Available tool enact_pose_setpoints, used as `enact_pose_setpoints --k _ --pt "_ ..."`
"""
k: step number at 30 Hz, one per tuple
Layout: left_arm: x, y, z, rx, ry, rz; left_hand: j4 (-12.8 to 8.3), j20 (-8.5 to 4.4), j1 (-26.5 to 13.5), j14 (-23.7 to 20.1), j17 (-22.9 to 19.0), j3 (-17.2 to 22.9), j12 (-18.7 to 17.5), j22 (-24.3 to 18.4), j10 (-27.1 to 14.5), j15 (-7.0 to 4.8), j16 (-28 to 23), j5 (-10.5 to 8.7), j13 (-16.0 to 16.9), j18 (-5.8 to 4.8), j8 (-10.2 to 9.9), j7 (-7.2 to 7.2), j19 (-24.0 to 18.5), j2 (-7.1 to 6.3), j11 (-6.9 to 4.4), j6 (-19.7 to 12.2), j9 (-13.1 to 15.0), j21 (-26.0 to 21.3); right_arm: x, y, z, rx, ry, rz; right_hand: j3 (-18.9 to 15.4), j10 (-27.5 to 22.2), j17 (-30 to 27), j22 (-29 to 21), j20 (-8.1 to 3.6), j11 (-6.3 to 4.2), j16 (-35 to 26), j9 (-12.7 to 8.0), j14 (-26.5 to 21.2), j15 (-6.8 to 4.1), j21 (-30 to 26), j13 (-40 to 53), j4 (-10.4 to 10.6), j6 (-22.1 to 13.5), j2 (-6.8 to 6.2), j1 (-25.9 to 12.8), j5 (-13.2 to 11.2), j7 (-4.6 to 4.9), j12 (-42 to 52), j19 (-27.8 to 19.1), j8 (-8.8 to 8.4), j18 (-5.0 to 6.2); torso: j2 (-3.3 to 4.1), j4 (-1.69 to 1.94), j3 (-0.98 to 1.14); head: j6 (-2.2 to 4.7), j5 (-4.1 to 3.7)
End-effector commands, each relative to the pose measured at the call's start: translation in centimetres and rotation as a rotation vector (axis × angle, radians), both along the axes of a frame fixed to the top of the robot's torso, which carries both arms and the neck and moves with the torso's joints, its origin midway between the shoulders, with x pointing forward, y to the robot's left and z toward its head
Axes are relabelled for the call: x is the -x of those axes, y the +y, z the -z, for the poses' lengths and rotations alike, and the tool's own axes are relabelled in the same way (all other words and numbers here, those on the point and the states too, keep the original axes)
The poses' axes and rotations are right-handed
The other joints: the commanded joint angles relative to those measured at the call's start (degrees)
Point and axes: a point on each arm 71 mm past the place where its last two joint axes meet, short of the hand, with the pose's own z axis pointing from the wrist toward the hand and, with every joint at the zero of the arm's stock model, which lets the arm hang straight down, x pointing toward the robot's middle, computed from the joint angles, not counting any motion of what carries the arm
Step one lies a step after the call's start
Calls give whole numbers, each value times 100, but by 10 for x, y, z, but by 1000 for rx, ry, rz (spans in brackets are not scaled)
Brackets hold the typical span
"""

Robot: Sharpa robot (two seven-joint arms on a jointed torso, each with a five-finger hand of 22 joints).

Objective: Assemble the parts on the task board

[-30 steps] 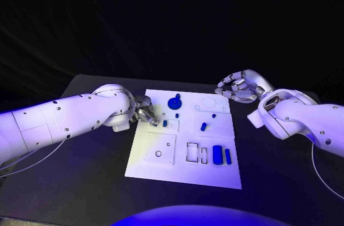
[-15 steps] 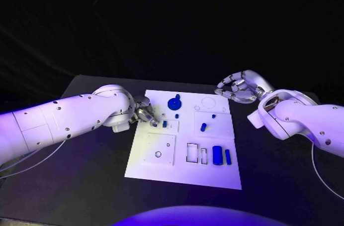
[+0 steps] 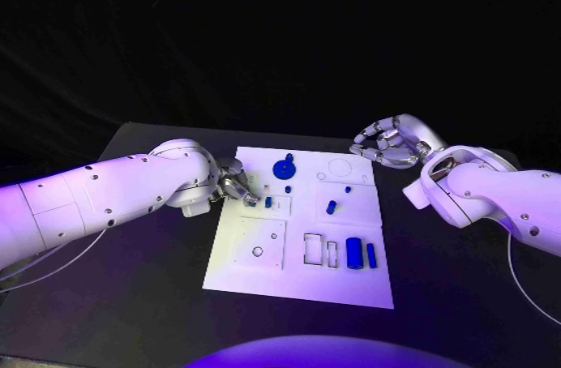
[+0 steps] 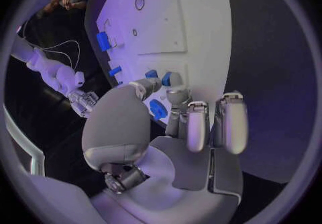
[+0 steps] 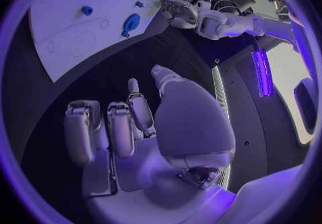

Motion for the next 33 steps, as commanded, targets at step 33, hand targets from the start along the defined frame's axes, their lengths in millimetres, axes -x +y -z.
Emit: enact_pose_setpoints --k 33 --pt "-10 1 -28 229 -208 -42 -56 76 555 269 599 -1022 -1324 -1072 -1306 229 -516 -126 -1416 240 -521 389 -621 151 313 -731 -168 -868 0 -1 0 4 -6 -6 -48 -29 713 1176 -36 -30 -21 -8 409 -36 -43 -15 1 -14 17 -100 58 -38 -16 302 33 55 -2 2 4 58 -72"
